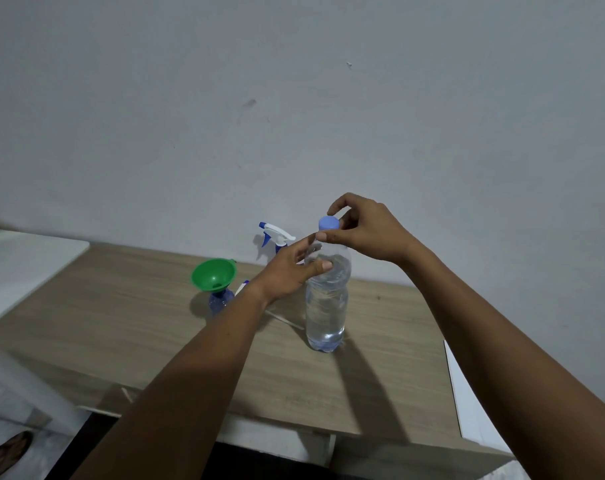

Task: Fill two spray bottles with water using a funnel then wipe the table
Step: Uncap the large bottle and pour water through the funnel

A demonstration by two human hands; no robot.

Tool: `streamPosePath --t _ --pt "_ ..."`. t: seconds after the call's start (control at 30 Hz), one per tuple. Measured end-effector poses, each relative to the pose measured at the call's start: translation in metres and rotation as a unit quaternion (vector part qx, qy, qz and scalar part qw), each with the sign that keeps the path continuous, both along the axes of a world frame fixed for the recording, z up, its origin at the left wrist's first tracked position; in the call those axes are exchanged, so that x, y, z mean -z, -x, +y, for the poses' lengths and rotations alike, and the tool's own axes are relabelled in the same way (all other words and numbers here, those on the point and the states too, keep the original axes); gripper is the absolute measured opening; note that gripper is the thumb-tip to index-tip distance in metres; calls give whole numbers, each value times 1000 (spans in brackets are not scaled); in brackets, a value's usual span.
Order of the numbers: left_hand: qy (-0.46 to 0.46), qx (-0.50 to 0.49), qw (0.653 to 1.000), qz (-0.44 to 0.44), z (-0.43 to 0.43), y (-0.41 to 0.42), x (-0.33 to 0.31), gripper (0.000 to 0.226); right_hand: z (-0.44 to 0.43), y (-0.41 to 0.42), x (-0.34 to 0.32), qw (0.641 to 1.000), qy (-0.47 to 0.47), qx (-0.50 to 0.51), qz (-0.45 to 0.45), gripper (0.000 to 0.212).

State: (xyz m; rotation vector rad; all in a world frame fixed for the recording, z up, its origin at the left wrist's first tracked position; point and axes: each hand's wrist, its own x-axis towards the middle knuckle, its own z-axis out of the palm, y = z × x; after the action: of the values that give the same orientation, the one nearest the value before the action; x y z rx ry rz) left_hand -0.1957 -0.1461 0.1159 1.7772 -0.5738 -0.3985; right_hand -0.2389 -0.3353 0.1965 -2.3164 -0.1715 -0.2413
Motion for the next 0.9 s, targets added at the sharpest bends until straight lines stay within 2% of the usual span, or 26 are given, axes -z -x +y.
streamPosePath --t 0.13,0.27,0.37,0.53,0.63,0.7,0.77,0.83,0.9 --pt "-6 2 1000 -8 3 0 -1 62 6 -3 2 1000 1 19 -7 36" --pt "9 -1 1000 12 6 3 -3 68 6 -1 1 999 10 -32 5 17" --pt "-1 2 1000 7 7 5 -4 70 2 0 -4 997 15 -66 22 18" --pt "1 4 1000 7 5 5 -4 70 -8 3 -4 991 -93 -67 74 23" --pt "10 -6 1000 5 3 6 -3 68 -11 8 11 976 -206 -30 57 23" --pt "6 -2 1000 3 1 5 -1 66 -13 14 30 952 -303 20 24 23" --pt "5 -3 1000 8 -1 4 1 65 -14 22 56 930 -357 88 -5 21" --pt "11 -19 1000 12 -4 6 1 66 -14 28 86 924 -346 159 -14 20" --pt "15 -26 1000 9 -6 6 -1 66 -15 33 119 932 -288 220 -6 23"
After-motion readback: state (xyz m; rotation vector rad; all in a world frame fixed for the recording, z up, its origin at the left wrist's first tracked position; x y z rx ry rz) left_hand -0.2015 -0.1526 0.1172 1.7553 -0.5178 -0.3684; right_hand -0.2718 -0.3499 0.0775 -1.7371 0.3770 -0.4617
